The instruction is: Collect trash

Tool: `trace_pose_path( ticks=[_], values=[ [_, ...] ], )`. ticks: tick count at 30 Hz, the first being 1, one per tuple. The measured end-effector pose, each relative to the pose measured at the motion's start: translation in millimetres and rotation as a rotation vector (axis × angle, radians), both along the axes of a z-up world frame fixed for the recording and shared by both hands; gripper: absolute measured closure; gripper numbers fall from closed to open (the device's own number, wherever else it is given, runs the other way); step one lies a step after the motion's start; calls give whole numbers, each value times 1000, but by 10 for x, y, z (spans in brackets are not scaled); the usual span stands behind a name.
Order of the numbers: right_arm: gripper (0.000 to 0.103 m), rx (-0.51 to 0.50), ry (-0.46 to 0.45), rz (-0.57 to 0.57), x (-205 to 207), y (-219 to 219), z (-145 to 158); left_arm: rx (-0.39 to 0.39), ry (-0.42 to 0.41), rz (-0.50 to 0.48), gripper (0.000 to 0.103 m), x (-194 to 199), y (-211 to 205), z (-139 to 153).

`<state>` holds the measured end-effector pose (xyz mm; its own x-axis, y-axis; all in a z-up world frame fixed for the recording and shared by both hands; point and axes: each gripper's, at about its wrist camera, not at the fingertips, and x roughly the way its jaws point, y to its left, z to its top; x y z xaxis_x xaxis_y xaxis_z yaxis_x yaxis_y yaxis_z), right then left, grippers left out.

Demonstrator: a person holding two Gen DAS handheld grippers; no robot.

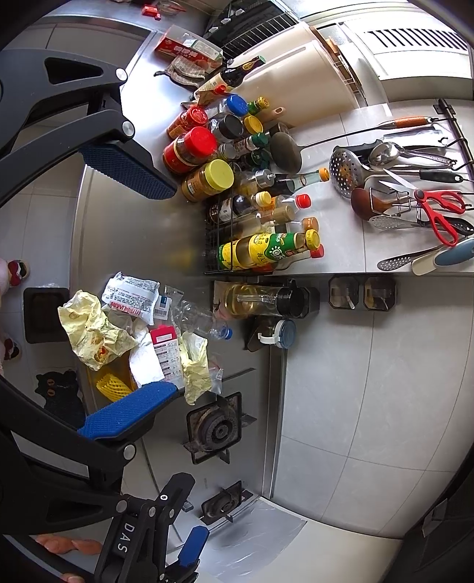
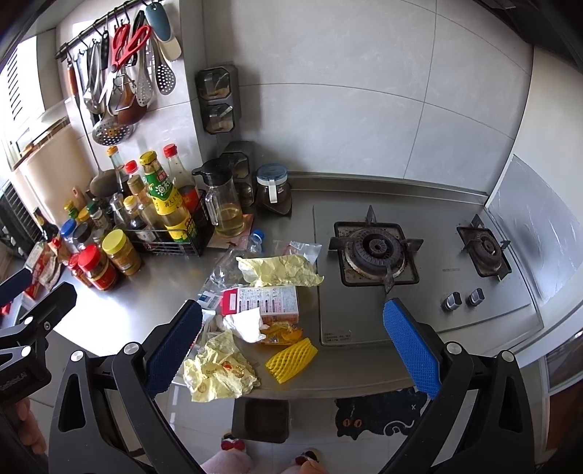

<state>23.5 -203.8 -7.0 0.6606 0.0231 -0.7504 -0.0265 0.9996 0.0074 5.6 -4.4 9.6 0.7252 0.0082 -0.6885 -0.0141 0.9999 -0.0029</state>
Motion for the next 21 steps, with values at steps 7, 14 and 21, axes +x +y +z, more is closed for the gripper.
trace_pose_path(
  ticks=[7, 14, 21],
  values=[
    [3, -1, -1, 1, 9, -6, 8, 0, -1, 0, 8, 3, -5, -4],
    [3, -1, 1, -2, 30, -16, 4, -2, -6, 1, 8, 50, -13, 10],
    [3, 6, 7, 12, 77, -38, -48, -2, 1, 1, 8, 74, -9, -39]
  ],
)
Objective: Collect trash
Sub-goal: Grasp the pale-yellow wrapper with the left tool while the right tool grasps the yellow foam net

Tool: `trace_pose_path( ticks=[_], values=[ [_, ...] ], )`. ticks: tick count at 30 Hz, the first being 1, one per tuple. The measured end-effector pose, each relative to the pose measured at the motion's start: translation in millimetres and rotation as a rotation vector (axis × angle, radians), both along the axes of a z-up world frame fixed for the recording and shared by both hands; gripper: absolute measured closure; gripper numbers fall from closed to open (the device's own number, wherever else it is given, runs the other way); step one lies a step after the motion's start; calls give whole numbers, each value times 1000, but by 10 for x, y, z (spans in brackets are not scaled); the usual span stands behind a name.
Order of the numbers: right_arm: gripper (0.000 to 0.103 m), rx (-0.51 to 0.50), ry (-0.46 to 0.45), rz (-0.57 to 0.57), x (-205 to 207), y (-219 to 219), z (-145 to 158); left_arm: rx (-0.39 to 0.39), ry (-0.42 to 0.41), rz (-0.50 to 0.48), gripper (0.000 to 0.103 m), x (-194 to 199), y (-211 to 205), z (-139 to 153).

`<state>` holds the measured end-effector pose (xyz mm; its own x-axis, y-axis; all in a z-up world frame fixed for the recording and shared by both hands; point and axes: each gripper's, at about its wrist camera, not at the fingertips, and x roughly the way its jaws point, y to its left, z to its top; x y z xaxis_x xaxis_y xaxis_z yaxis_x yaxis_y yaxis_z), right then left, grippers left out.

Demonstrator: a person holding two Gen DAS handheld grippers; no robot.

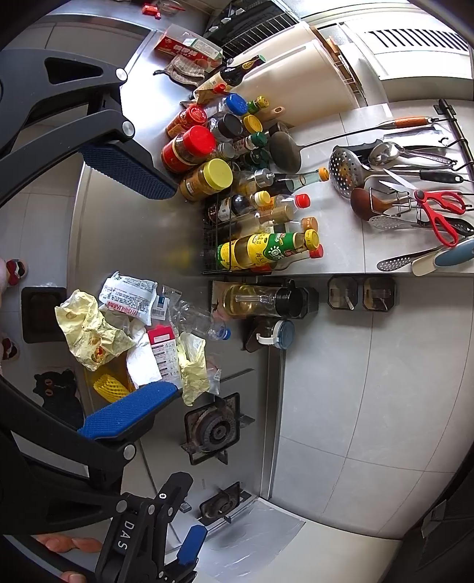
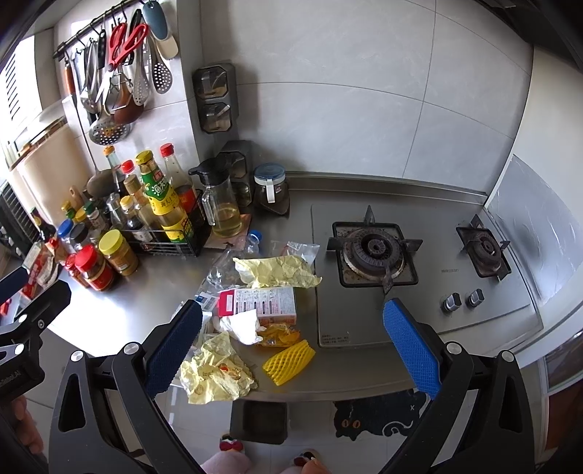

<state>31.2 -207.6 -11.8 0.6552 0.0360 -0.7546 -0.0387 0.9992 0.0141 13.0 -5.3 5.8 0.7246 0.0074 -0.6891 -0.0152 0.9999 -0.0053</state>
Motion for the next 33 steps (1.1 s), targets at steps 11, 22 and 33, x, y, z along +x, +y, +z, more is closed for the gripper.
trace_pose_path(
  ticks=[11, 22, 33],
  values=[
    [3, 48, 109, 11, 73, -128, -703, 27, 76, -74, 8, -2, 95, -788],
    [22, 75, 308, -30, 121, -198, -1800, -74, 129, -296, 22, -106, -64, -1703],
    [33, 207, 414, -95, 327, -196, -2458, -7, 133, -434, 37, 51, -307, -2137]
  ],
)
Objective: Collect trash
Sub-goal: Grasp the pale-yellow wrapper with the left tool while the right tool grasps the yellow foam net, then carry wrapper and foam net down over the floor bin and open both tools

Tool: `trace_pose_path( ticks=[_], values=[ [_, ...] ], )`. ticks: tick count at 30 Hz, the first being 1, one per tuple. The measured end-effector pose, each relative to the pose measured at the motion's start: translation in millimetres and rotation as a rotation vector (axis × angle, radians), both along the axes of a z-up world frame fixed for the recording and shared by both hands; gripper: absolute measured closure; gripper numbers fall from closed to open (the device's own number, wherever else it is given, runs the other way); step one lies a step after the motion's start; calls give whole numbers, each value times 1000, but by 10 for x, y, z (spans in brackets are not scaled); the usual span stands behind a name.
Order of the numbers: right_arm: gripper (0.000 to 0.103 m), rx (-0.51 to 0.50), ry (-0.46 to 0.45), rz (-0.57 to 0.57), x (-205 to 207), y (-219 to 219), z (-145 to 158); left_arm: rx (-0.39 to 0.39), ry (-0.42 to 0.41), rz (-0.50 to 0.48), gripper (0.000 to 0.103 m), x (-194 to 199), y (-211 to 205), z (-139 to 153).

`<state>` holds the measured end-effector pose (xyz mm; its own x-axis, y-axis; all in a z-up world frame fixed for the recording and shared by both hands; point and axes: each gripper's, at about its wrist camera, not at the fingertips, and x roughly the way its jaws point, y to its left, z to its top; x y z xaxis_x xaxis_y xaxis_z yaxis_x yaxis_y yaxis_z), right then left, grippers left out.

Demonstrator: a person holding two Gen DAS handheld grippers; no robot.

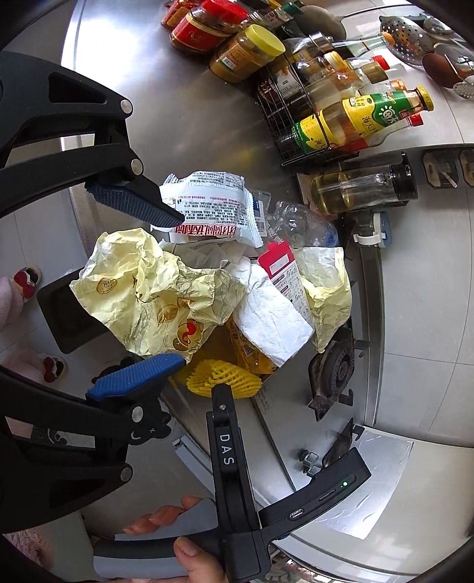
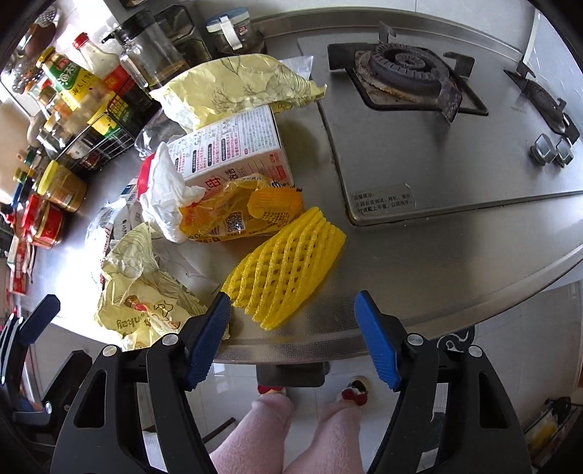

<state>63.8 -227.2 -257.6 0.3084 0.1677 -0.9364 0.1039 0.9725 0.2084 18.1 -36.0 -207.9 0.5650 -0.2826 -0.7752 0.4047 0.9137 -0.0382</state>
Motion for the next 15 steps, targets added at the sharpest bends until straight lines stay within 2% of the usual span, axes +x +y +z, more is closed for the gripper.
trace_pose_path(
  ticks=[2, 3, 4, 5, 7, 9, 12, 15],
  values=[
    [36, 8, 6, -17, 34, -2, -66, 5, 8, -9, 43, 40, -7, -78],
    [38, 12, 8, -23, 49, -7, -99, 7, 19, -12, 49, 64, -7, -118],
    [43, 15, 11, -26, 63, -8, -131, 5, 32, -16, 52, 90, -11, -167],
    [49, 15, 13, -28, 68, -8, -155, 7, 45, -17, 61, 108, -12, -213],
    [77, 14, 4, -22, 58, -3, -172, 13, 53, -16, 84, 125, -16, -281],
    [90, -5, -14, -5, 26, -4, -165, 1, 55, -13, 87, 119, -3, -294],
    [92, 4, -45, 8, -42, -52, -102, -11, 53, -14, 95, 100, -9, -258],
    [92, 22, -66, 14, -154, -185, 8, -16, 38, -9, 96, 20, -53, -174]
  ],
)
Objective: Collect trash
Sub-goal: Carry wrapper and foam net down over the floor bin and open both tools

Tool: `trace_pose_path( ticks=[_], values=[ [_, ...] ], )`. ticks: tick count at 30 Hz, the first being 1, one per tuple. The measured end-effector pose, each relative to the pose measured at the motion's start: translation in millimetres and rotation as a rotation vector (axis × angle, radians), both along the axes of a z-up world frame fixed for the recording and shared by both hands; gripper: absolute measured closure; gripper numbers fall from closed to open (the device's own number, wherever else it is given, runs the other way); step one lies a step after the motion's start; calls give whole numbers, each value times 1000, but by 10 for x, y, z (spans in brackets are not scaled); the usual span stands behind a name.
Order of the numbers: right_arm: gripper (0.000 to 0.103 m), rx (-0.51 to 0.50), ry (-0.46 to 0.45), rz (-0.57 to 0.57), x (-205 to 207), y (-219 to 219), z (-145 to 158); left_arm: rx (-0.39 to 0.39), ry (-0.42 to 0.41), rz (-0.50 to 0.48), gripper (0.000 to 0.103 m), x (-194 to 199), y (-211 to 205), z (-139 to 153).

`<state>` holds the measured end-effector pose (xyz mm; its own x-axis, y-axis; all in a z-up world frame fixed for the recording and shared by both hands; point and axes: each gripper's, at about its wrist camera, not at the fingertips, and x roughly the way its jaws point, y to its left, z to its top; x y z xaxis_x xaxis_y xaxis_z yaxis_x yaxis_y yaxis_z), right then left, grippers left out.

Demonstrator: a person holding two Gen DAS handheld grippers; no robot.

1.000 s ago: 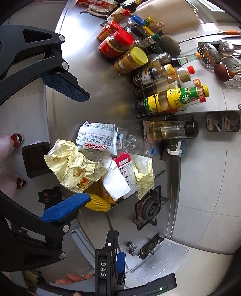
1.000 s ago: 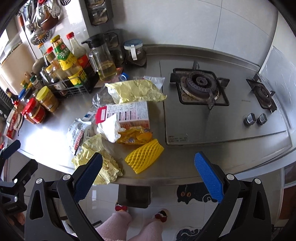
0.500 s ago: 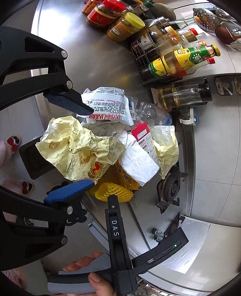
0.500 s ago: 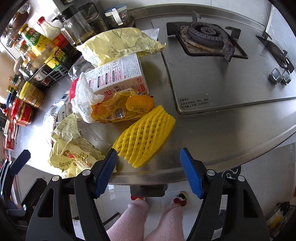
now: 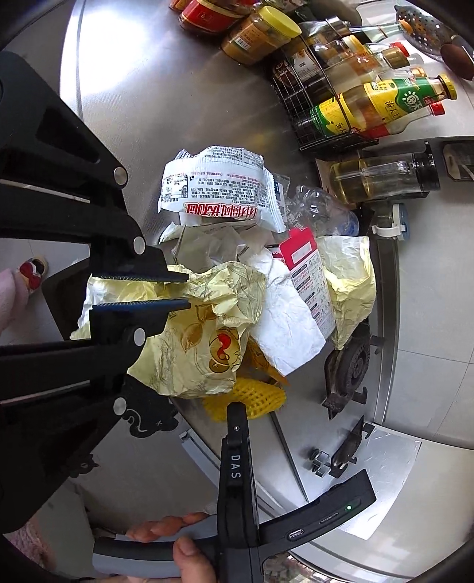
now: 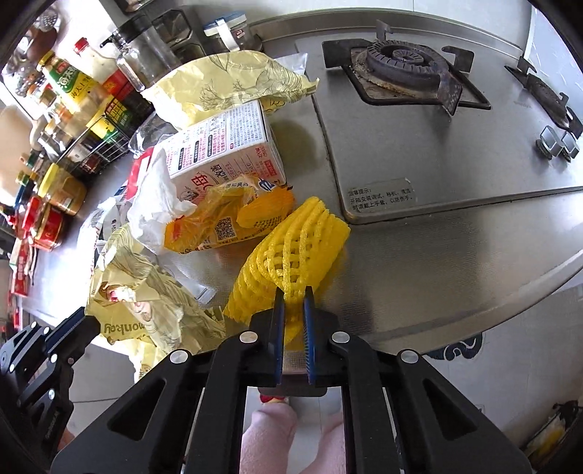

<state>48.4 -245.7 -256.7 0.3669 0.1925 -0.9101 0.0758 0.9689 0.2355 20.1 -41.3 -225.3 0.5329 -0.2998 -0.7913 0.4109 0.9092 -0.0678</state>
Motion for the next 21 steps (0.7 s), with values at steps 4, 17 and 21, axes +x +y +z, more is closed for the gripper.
trace_pose_path(
  ticks=[4, 17, 21],
  values=[
    [92, 7, -25, 11, -158, -170, 142, -4, -23, 15, 96, -181, -85, 122],
    [92, 16, 29, 149, -767, -331, -68, -38, 42, 127, 97, -904, -288, -65],
    [92, 25, 57, 172, -1049, -195, -268, -20, 111, 137, 97, -1110, -172, -350]
  ],
)
